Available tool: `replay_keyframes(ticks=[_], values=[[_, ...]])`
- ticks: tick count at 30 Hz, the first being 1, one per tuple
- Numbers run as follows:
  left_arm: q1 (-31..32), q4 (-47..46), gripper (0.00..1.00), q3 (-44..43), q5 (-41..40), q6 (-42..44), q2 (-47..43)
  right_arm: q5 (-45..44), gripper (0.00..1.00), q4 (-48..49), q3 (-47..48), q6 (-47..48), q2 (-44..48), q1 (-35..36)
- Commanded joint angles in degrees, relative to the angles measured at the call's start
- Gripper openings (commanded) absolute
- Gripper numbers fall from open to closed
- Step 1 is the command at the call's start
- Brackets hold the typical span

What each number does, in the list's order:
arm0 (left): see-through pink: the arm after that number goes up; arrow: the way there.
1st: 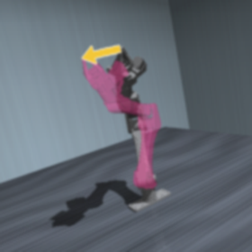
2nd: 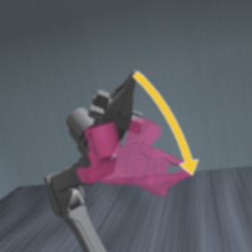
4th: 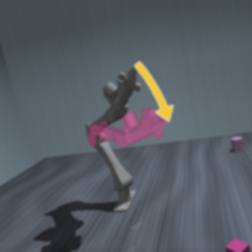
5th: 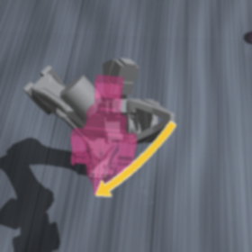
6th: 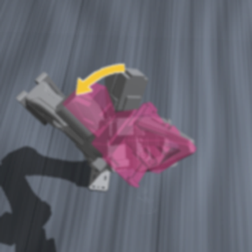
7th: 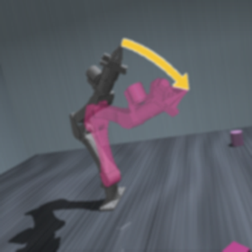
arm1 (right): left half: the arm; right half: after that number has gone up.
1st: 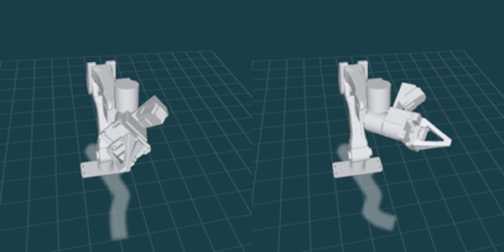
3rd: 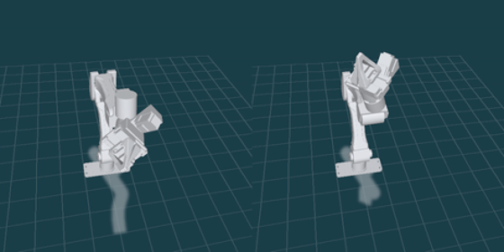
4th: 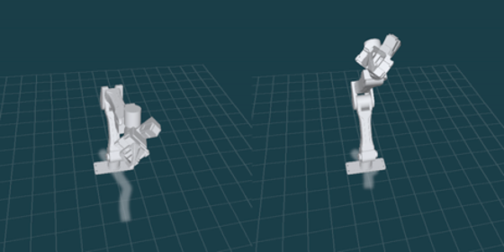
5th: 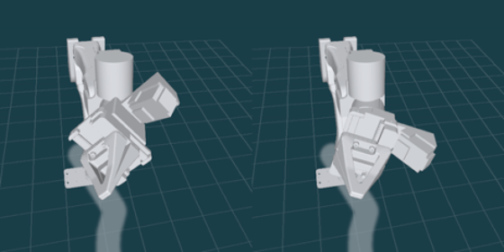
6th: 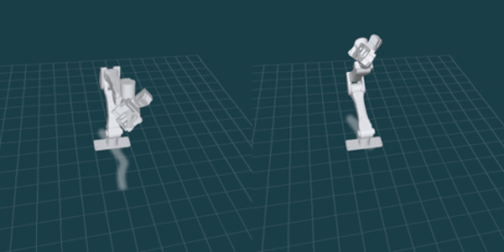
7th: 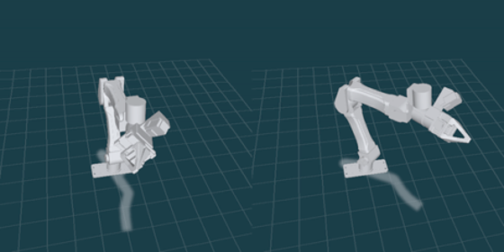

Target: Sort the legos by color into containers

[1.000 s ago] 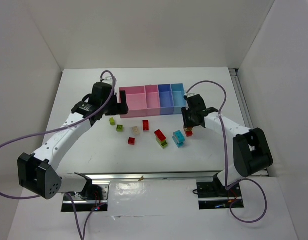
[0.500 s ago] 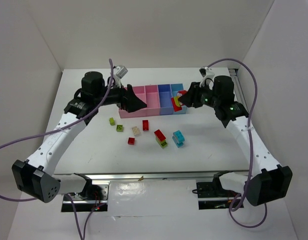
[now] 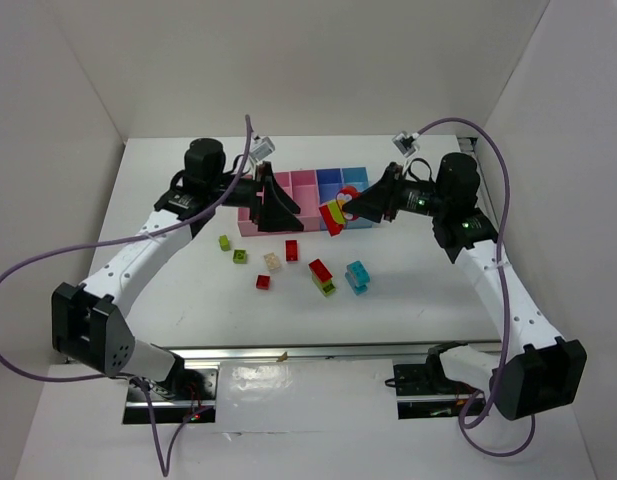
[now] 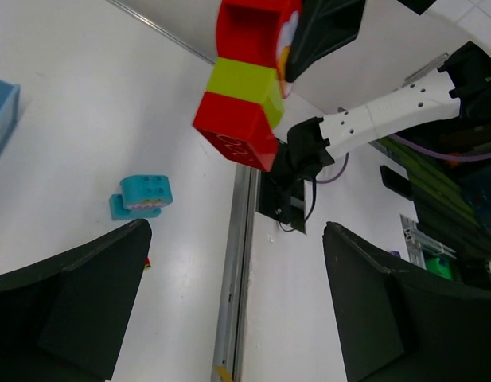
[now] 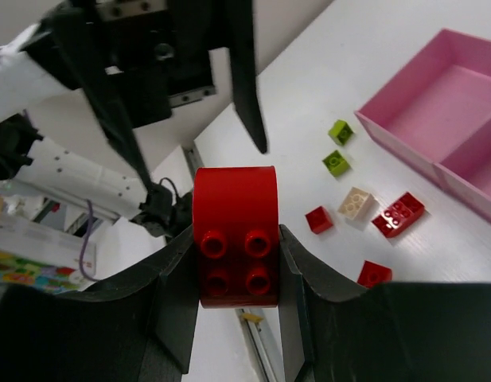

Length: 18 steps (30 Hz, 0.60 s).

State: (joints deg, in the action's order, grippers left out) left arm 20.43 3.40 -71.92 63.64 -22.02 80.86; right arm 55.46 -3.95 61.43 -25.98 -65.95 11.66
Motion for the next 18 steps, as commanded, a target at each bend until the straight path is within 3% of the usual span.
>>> replay_keyframes(ticks=[1,10,14,18], values=[[1.45,-1.90,1.00,-2.79,4.92,1.98,1.93,5.79,0.18,10.09,-0.96,-4.70,2.67,-0.41],[4.44,-8.92,1.00,-5.78,6.06,-3.46,6.23,7.12,0.16,10.89,-1.49,-4.70,2.06,0.73],[5.59,-16.66,0.96,-6.39,7.47,-9.96,8.87,6.59,0.16,11.06,-1.49,-3.55,1.44,1.35],[7.17,-17.81,0.94,-7.00,7.39,-11.11,10.19,5.53,0.16,10.36,-2.01,-2.86,1.44,2.05]])
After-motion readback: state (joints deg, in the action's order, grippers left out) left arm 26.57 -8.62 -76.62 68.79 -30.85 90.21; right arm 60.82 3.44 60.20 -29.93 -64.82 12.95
